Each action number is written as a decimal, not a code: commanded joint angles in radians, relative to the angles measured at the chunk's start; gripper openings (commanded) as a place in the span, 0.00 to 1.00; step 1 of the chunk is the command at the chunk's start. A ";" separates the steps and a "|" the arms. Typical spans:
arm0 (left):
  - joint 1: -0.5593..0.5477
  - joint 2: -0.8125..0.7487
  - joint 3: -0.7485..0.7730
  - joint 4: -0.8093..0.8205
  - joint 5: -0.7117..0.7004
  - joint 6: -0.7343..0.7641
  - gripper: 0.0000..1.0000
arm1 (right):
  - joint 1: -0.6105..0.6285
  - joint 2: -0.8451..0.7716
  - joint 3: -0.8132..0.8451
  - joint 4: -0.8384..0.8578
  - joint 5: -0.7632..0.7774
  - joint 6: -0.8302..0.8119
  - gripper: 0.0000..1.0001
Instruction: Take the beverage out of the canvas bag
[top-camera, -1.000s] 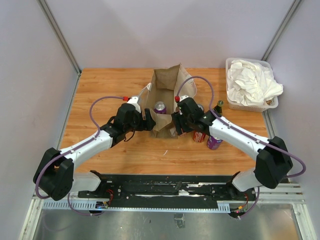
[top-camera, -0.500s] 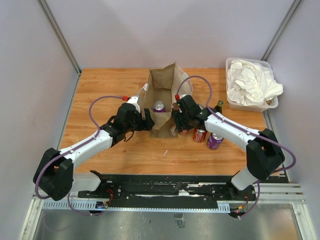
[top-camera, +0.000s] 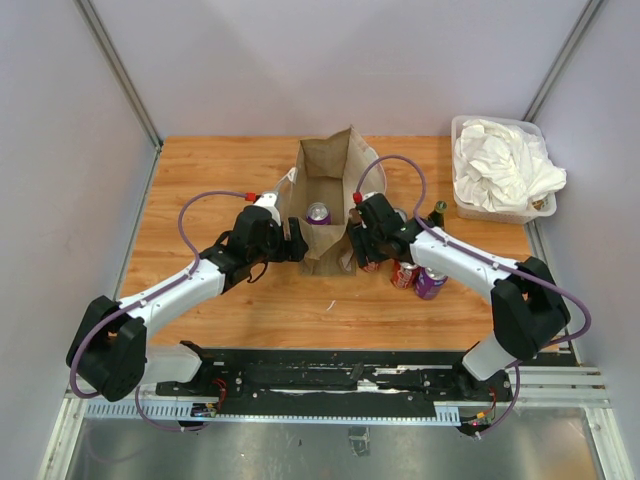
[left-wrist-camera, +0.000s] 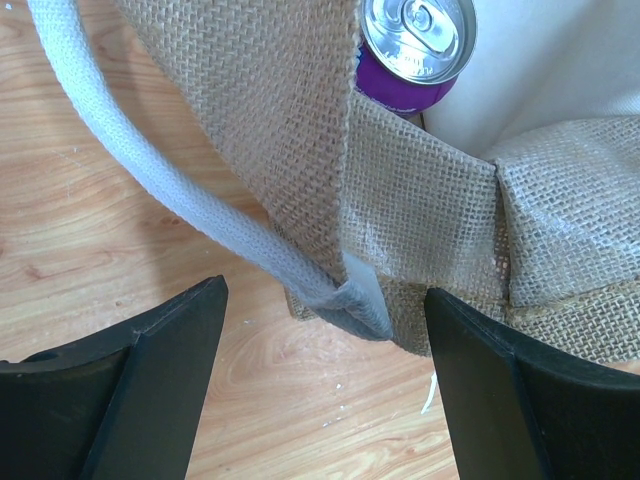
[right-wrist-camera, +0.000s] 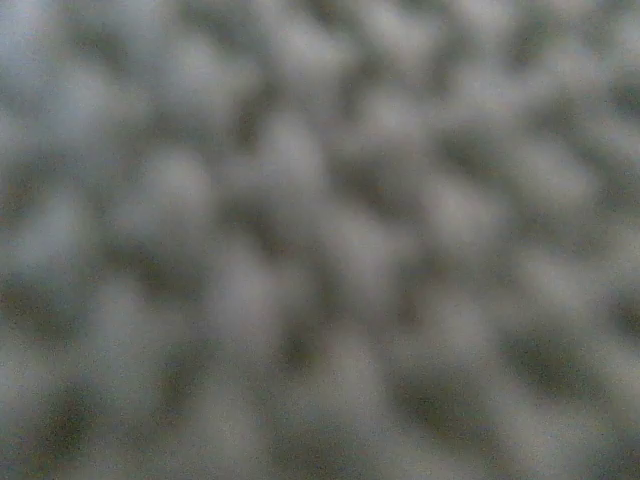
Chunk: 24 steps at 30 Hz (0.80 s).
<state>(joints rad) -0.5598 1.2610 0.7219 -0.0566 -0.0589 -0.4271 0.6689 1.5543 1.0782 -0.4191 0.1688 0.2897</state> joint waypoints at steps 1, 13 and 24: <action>-0.012 0.003 0.009 -0.074 -0.016 0.028 0.85 | -0.031 -0.034 -0.033 -0.002 0.034 0.029 0.05; -0.012 0.008 0.008 -0.069 -0.013 0.027 0.85 | -0.031 -0.103 -0.068 -0.026 0.054 0.017 0.80; -0.012 -0.002 0.004 -0.073 -0.011 0.025 0.85 | -0.031 -0.101 0.015 -0.051 0.086 -0.020 0.90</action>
<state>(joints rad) -0.5644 1.2610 0.7223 -0.0597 -0.0589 -0.4267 0.6689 1.4700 1.0317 -0.4404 0.2134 0.2825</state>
